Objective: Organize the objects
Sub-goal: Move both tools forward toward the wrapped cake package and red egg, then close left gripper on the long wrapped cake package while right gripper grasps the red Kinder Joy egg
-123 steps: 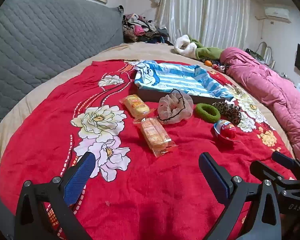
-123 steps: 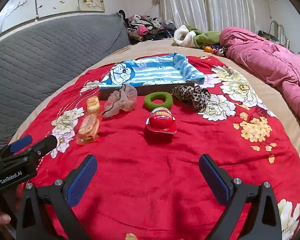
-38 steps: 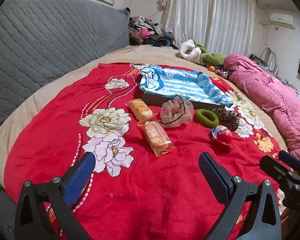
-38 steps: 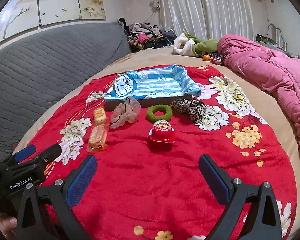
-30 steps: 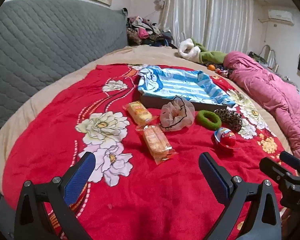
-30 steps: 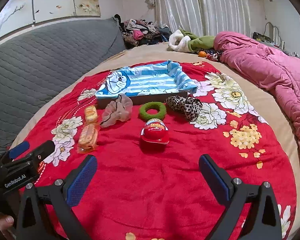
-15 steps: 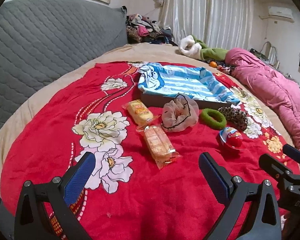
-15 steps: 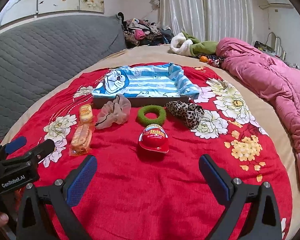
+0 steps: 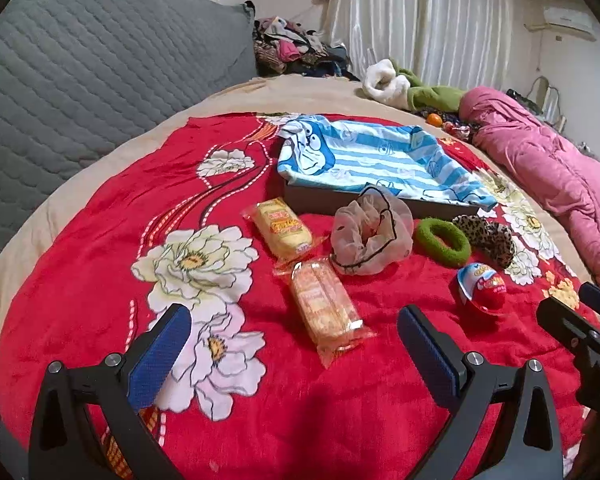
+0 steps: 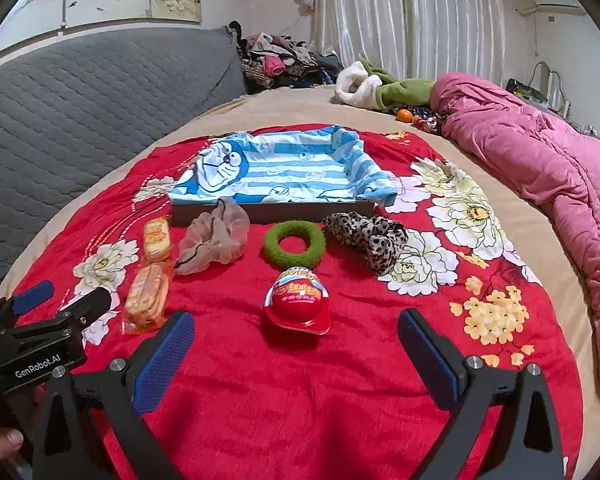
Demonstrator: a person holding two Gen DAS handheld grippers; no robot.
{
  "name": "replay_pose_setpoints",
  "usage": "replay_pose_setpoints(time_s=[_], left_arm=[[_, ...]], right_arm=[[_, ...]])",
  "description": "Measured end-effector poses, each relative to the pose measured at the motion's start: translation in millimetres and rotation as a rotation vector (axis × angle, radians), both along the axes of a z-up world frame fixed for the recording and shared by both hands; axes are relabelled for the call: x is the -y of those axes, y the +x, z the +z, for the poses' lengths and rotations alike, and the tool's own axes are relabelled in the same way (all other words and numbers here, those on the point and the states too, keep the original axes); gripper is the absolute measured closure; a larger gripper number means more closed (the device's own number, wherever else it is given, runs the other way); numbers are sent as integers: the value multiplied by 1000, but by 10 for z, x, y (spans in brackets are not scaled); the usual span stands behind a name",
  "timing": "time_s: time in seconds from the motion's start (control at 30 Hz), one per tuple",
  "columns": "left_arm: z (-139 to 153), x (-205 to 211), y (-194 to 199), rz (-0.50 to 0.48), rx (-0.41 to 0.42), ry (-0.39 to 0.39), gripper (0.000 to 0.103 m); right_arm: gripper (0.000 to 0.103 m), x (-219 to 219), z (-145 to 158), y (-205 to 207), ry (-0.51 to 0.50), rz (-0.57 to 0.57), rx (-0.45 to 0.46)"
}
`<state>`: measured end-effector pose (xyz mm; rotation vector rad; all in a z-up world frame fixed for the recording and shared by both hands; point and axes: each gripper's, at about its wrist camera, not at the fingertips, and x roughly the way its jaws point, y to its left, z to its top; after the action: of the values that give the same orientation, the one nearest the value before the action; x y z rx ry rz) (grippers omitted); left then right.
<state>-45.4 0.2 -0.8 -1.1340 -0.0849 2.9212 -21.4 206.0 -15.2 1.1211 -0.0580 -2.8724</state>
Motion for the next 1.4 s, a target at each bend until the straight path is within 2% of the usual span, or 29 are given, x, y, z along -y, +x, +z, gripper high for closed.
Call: replay_pose_setpoints(time_s=[0.17, 0.47, 1.4], left_arm=[[23, -24, -157, -1, 1, -10, 0], [-136, -16, -294, 23, 46, -17, 0], [-444, -77, -647, 56, 116, -69, 0]], right_arm=[[1, -41, -44, -141, -21, -6, 27], [1, -3, -193, -328, 19, -3, 73], [1, -29, -600, -795, 9, -26, 201]])
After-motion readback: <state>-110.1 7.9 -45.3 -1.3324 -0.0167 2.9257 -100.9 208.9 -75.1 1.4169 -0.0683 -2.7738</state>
